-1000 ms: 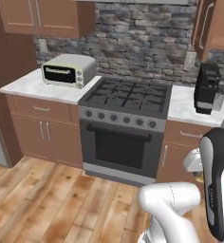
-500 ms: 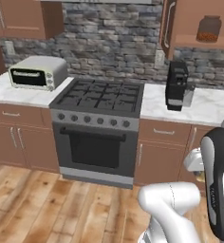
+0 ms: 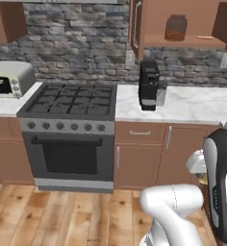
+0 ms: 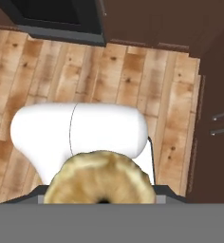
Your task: Pick the candle and jar from the dining table and place them in the open cabinet. Close the cabinet after placing the objects.
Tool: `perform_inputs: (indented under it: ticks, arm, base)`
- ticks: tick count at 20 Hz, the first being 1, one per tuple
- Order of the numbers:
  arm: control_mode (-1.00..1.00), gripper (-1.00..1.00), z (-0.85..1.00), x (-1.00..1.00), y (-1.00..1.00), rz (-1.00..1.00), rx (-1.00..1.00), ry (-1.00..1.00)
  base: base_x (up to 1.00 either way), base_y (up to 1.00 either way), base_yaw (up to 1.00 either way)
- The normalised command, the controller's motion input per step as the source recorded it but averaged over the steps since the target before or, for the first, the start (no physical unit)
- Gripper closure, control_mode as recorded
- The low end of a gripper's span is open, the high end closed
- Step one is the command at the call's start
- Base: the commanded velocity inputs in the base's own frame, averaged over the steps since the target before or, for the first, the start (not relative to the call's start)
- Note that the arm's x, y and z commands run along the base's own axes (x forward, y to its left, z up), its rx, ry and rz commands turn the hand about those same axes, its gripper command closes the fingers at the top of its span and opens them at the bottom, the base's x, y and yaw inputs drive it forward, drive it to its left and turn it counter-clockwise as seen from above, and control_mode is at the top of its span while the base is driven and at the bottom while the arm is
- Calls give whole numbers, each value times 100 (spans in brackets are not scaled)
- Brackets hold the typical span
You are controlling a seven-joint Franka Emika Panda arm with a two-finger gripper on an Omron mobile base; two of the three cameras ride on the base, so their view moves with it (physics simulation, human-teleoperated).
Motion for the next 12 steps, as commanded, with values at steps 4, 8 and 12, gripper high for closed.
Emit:
perform_inputs:
  ticks: [4, 8, 12]
  arm:
    - [100, 100, 0, 0, 0, 0, 0, 0]
    - [100, 100, 0, 0, 0, 0, 0, 0]
    - [100, 100, 0, 0, 0, 0, 0, 0]
  base:
    - [23, -25, -27]
    - [24, -16, -28]
    - [16, -36, -30]
